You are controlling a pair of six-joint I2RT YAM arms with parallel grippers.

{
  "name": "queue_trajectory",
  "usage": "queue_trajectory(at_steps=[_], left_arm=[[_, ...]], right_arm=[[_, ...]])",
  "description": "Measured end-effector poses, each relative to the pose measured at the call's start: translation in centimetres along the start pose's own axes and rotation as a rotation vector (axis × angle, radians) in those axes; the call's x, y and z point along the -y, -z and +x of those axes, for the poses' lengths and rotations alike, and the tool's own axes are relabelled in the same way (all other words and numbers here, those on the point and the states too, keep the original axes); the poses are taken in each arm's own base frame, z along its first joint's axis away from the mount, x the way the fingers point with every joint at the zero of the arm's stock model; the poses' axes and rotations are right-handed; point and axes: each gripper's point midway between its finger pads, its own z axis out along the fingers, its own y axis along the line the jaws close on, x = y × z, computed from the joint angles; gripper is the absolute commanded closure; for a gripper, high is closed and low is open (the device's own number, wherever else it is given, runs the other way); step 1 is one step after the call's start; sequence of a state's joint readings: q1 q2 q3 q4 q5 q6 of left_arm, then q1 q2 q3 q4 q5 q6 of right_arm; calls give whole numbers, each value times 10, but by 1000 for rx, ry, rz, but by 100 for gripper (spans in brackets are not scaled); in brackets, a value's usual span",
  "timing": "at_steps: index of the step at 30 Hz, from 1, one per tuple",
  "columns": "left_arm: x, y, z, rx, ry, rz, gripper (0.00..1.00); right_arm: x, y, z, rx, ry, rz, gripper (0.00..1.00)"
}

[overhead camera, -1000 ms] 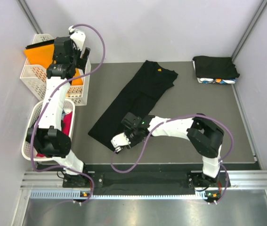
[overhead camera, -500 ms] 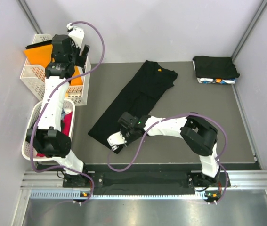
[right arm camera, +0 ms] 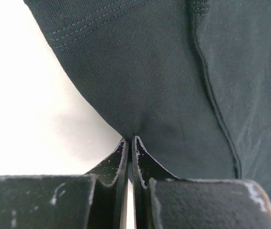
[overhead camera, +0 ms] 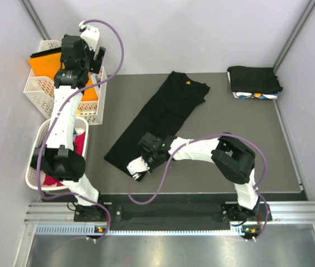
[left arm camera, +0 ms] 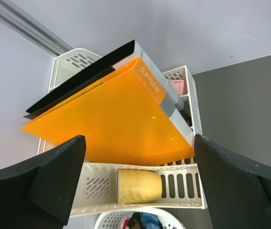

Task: Fold and stack the t-shirts
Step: Rotate the tshirt 90 degrees

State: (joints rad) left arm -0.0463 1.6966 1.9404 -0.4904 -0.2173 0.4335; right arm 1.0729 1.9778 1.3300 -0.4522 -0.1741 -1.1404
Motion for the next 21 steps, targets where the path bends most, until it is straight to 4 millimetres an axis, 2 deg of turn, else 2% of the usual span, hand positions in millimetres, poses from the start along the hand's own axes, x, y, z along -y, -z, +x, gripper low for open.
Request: queue_trajectory(at_steps=[2,8,21], left_arm=[[3,-5,2,-5,-2,6,1],[8,-15,1,-4,-2,23,1],[6,-28,-29,69,43,32,1]], right_arm=[[-4,3,1,-4,3,-18,100],[-38,22,20,-42,-28,-127,100],[-104,63,64,-89,-160,-259,100]])
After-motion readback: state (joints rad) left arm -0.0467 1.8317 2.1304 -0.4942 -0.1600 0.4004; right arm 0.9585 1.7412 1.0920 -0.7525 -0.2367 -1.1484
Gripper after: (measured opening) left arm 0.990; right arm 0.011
